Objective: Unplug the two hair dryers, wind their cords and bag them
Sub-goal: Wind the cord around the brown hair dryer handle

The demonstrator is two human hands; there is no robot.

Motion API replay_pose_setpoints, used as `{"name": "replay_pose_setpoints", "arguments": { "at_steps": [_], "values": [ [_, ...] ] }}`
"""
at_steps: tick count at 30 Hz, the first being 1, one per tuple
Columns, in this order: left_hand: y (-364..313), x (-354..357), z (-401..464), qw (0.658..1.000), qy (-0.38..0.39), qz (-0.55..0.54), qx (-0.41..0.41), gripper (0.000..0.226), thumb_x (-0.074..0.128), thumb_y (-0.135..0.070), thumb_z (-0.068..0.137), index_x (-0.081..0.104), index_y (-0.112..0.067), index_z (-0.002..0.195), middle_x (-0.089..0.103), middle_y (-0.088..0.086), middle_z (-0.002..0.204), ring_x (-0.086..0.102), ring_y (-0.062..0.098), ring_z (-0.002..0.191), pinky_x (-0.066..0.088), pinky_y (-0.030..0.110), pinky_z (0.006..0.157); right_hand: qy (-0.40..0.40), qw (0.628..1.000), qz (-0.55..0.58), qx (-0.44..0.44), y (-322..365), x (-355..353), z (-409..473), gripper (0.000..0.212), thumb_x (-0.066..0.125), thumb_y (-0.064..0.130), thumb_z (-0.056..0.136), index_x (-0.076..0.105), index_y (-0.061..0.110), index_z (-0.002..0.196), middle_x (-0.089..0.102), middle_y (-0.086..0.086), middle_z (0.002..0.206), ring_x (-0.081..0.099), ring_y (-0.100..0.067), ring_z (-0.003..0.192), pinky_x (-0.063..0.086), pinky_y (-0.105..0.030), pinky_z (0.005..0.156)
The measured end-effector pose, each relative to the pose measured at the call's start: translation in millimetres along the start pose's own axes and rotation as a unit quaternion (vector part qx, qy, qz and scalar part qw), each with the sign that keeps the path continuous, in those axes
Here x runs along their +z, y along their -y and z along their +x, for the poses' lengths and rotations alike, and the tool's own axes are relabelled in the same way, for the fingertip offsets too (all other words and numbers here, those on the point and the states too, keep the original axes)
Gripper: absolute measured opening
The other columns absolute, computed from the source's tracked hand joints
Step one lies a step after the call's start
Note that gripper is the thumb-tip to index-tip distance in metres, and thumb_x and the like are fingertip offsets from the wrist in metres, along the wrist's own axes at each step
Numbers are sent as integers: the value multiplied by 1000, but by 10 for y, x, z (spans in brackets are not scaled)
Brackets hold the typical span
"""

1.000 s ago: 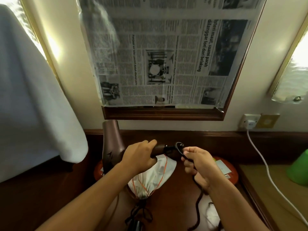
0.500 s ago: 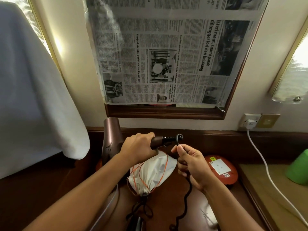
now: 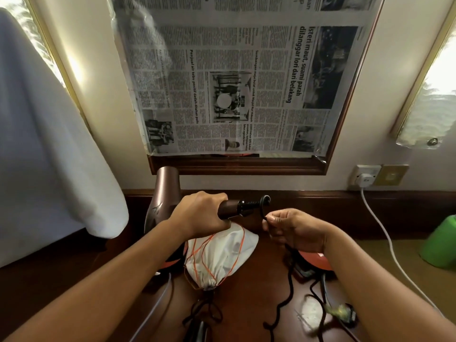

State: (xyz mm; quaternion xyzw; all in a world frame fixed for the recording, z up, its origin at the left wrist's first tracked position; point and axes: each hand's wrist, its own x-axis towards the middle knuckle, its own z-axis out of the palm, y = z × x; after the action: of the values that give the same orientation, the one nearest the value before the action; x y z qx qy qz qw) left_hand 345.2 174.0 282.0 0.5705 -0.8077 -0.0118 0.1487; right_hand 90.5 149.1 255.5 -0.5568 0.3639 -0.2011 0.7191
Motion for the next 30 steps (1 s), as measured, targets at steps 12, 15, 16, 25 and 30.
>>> {"name": "replay_pose_setpoints", "arguments": {
  "at_steps": [12, 15, 16, 25, 30],
  "values": [
    [12, -94, -13, 996, 36, 44, 66, 27, 60, -56, 80, 49, -32, 88, 58, -11, 76, 57, 10, 68, 46, 28, 63, -29, 930, -359, 73, 515, -157, 135, 26, 50, 26, 97, 66, 11, 85, 40, -1, 60, 35, -12, 48, 32, -24, 45],
    [-7, -105, -9, 991, 45, 97, 84, 46, 44, -76, 80, 48, -31, 89, 57, -11, 75, 55, 10, 67, 44, 27, 60, -48, 879, -468, 80, 668, -104, 170, 22, 53, 25, 94, 69, 15, 83, 46, -1, 61, 41, -13, 51, 37, -23, 45],
    [-8, -109, -1, 989, 48, 108, 87, 50, 39, -78, 80, 48, -31, 90, 56, -10, 75, 55, 10, 67, 44, 27, 60, -50, 865, -493, 79, 720, -96, 187, 22, 54, 25, 94, 70, 14, 85, 47, -1, 61, 43, -14, 52, 39, -23, 45],
    [20, -87, 49, 986, 60, 130, 85, 56, 36, -79, 80, 53, -27, 93, 55, -9, 72, 55, 11, 64, 48, 30, 59, -80, 807, -585, -19, 955, 31, 321, 12, 68, 29, 86, 74, 19, 82, 68, 8, 79, 61, -7, 79, 46, -24, 72],
    [30, -30, 117, 988, 68, 123, 64, 50, 41, -76, 82, 52, -28, 90, 52, -11, 70, 52, 10, 62, 39, 28, 55, -118, 793, -595, -62, 936, 88, 335, 13, 68, 28, 86, 74, 16, 87, 66, 6, 80, 61, -10, 80, 46, -26, 73]
  ]
}}
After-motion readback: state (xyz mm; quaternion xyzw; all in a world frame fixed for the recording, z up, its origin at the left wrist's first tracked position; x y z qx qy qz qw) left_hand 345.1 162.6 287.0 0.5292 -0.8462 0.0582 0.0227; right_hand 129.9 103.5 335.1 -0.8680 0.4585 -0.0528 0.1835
